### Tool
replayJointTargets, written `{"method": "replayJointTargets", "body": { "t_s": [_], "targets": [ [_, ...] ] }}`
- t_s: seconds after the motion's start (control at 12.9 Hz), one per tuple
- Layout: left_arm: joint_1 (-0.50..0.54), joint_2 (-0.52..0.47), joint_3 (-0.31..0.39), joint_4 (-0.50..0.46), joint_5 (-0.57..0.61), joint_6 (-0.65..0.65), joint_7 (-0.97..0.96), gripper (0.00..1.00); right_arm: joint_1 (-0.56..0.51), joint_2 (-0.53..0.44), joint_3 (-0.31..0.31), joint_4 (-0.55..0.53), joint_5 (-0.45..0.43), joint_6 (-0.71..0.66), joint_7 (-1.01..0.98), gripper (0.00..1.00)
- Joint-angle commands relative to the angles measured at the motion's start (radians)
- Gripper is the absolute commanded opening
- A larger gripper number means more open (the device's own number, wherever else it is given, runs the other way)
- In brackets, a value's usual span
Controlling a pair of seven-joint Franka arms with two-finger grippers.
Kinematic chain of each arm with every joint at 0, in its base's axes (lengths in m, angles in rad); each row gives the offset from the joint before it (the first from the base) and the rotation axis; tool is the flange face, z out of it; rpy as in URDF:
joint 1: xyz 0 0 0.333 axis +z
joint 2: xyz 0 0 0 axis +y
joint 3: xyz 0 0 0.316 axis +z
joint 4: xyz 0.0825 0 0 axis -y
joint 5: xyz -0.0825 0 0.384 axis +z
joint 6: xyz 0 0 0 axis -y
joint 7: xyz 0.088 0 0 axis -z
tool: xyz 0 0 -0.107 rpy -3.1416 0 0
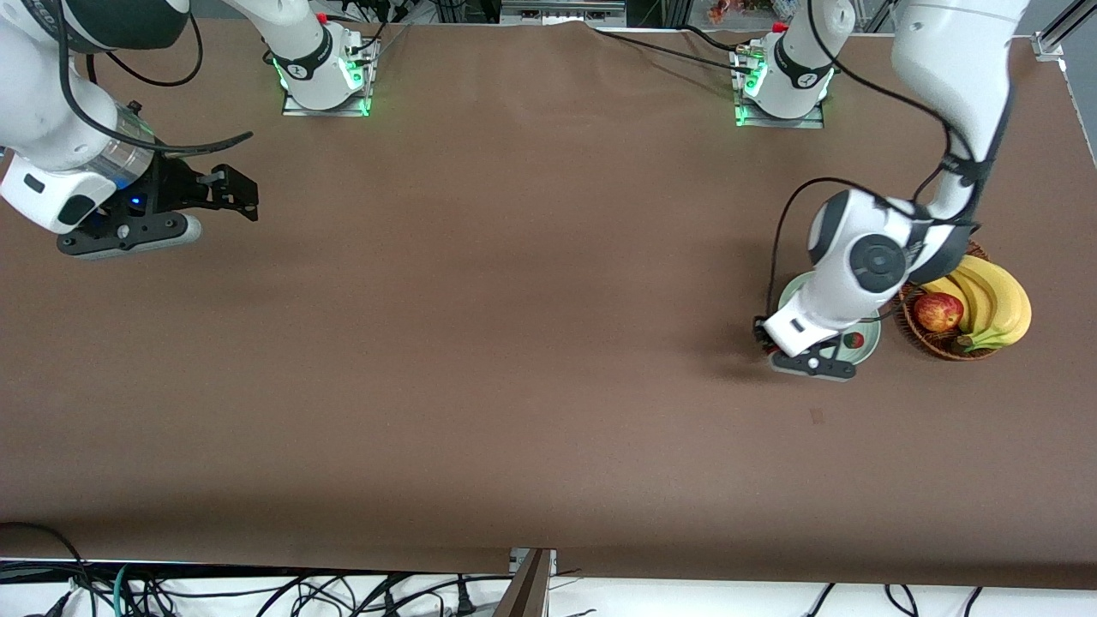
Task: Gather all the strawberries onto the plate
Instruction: 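Carry the third strawberry to the plate and open the left gripper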
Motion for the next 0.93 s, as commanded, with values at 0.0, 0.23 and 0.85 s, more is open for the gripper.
{"method": "replayJointTargets", "body": {
  "t_s": [0.0,0.23,0.85],
  "targets": [
    [0.06,-0.076,0.007,-0.112,-0.031,-0.013,0.175,0.0,-0.012,-0.012,0.021,-0.003,-0.004,0.008,-0.007,1.0],
    [0.069,-0.074,0.045,-0.166,-0.033,-0.009,0.243,0.02,-0.008,-0.009,0.021,0.0,0.002,0.02,-0.007,1.0],
    [0.065,-0.045,0.048,-0.132,-0.087,0.0,0.237,0.07,0.002,-0.019,0.034,0.0,0.004,-0.006,-0.009,1.0]
  ]
}}
